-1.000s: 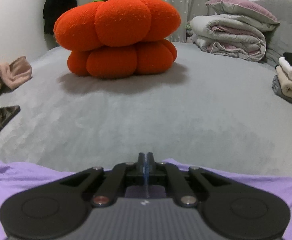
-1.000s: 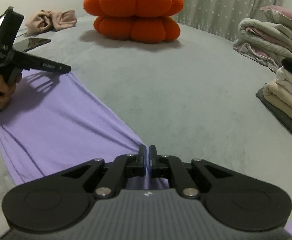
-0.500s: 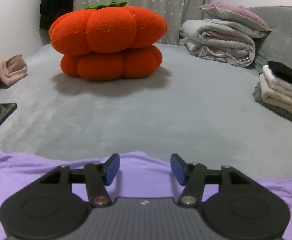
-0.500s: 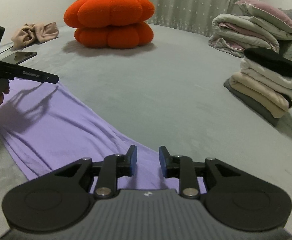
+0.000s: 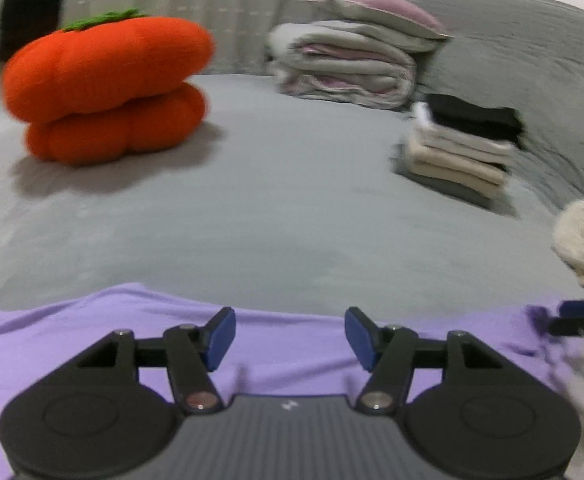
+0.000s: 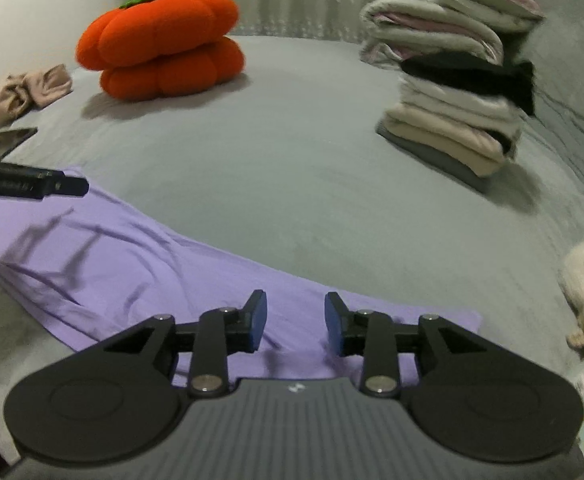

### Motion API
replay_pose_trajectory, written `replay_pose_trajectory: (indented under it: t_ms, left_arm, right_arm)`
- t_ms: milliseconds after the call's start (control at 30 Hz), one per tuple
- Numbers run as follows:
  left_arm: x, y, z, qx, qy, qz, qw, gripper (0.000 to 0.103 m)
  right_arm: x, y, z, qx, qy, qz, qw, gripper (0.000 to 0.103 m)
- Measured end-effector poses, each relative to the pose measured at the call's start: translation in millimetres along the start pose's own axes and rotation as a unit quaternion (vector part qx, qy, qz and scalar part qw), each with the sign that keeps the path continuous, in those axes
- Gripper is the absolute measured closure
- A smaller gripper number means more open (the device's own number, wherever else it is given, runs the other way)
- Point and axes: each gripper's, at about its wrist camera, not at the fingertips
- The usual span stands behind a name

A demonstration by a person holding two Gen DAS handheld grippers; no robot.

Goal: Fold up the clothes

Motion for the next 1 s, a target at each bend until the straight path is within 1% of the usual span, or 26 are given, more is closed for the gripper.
replay_pose_trajectory:
  t_ms: [200,333,400,500,567,667,733,800,867,900,1000]
  left_arm:
    - [11,0,31,0.033,-0.050,-0.017,0.9981,0.042]
    - [21,-2,51,0.046,-0.097,-0.032,0.9938,0.043]
    - [27,-3,61,0.054,-0.119,-0.040,0.9906,0.044]
    - [35,-9,81,0.077,-0.143,-0.056,0.9851,0.046]
    - [42,-13,93,0.091,-0.161,-0.069,0.9803,0.046]
    - [52,-20,107,0.099,-0.189,-0.088,0.9731,0.046]
    - [57,-26,115,0.107,-0.201,-0.102,0.9684,0.046]
    - [62,-31,121,0.116,-0.206,-0.112,0.9652,0.046]
    - [64,-36,124,0.120,-0.206,-0.119,0.9638,0.047]
    - [65,-38,125,0.120,-0.206,-0.120,0.9638,0.048]
    - [67,-39,127,0.121,-0.202,-0.118,0.9646,0.055]
  right_arm:
    - [-11,-3,30,0.033,-0.003,-0.019,0.999,0.067]
    - [-9,-6,44,0.063,-0.001,-0.032,0.998,0.067]
    - [-8,-7,51,0.076,-0.002,-0.035,0.996,0.067]
    - [-6,-7,56,0.086,-0.003,-0.030,0.996,0.067]
    - [-4,-6,58,0.090,-0.002,-0.029,0.996,0.067]
    - [-1,-5,57,0.093,0.005,-0.030,0.995,0.067]
    - [0,-4,56,0.095,0.009,-0.030,0.995,0.067]
    - [1,-4,53,0.092,0.012,-0.032,0.995,0.067]
    - [5,-4,48,0.085,0.014,-0.038,0.996,0.066]
    - [7,-4,46,0.082,0.014,-0.041,0.996,0.064]
    - [14,-6,38,0.067,0.007,-0.049,0.996,0.062]
Point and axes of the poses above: each gripper's, at about its wrist camera, not at the fingertips, and x roughly the way its jaws point, z to its right, y to its top, and after that the axes turned 13 degrees about -y, right-handed
